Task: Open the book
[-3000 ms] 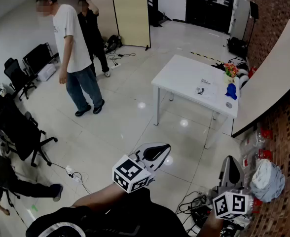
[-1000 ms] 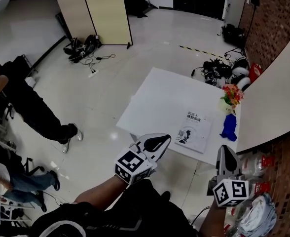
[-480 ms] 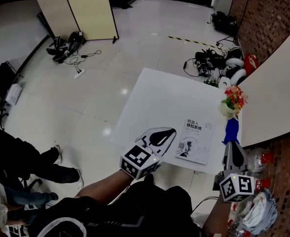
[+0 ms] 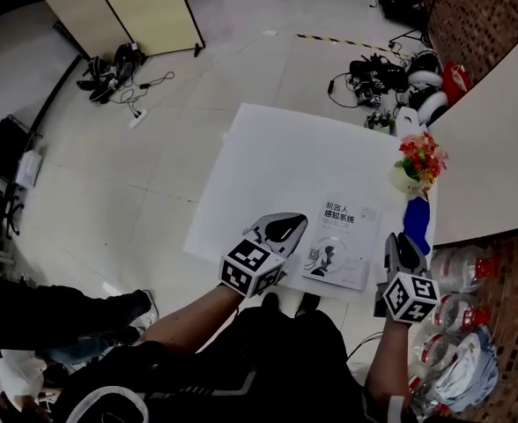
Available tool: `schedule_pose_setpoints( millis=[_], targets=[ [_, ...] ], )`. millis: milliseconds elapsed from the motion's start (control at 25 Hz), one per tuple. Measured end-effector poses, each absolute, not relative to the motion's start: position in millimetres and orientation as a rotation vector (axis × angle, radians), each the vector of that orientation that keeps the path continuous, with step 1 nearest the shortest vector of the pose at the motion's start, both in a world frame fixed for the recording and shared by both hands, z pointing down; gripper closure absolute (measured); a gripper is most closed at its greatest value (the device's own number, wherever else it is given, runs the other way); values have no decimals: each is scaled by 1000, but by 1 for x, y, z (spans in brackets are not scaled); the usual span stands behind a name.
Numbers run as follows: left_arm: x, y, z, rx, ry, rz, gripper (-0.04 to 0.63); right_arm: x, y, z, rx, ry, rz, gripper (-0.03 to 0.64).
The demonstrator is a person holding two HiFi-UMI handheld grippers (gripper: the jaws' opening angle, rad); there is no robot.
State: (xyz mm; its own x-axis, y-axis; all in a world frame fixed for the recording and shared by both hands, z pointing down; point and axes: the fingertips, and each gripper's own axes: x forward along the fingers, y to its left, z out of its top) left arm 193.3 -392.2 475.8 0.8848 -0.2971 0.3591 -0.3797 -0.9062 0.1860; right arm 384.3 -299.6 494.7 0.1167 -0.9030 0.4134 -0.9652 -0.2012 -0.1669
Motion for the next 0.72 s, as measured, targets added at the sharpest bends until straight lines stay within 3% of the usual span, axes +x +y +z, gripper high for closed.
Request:
schedule_pose_setpoints(
  millis=[440, 720],
  targets=[
    [225, -395, 607, 2528, -500, 775, 594, 397, -302, 651, 1977, -1740, 1175, 561],
    [221, -392, 650, 2485, -418, 925, 594, 391, -292, 697, 1946, -1598, 1359, 561]
  ],
)
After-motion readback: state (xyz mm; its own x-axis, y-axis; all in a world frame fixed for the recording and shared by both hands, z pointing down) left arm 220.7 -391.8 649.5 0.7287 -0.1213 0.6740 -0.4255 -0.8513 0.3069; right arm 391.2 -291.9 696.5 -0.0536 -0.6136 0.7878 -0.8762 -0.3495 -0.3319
